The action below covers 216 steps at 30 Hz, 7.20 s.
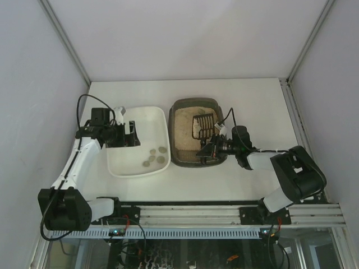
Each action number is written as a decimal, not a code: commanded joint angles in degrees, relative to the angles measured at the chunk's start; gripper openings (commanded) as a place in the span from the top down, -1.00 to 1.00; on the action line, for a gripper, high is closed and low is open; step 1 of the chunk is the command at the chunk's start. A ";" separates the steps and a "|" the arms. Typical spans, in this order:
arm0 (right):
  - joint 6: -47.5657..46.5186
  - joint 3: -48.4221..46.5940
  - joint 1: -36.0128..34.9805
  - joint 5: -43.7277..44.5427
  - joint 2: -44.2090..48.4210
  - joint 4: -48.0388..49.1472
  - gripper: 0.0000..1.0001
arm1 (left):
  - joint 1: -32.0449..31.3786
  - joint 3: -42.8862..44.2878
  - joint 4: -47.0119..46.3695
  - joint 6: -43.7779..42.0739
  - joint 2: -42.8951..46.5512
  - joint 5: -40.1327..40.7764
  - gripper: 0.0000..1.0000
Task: Clean the litter box
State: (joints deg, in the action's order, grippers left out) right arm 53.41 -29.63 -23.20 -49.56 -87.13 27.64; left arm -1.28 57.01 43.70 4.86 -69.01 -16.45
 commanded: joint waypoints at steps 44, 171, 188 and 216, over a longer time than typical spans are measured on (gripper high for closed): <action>29.70 0.67 -4.25 -4.74 -15.40 51.40 1.00 | 2.51 -8.68 -3.02 -4.16 13.39 11.53 -0.99; -37.18 -89.20 -17.85 96.96 -47.58 -105.74 1.00 | -2.06 4.20 -9.73 8.40 -1.59 -6.57 -0.99; -41.80 -86.07 -15.41 79.03 -46.87 -101.87 1.00 | -2.06 3.13 -10.30 8.02 -1.84 -5.88 -1.00; -32.03 -79.20 -15.38 90.77 -38.87 -106.71 1.00 | -2.05 1.11 -11.41 7.40 -0.82 -6.13 -0.99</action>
State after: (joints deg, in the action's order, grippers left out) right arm 19.53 -107.42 -39.64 37.10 -124.44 -78.78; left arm -3.20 59.59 34.39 13.87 -71.92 -22.57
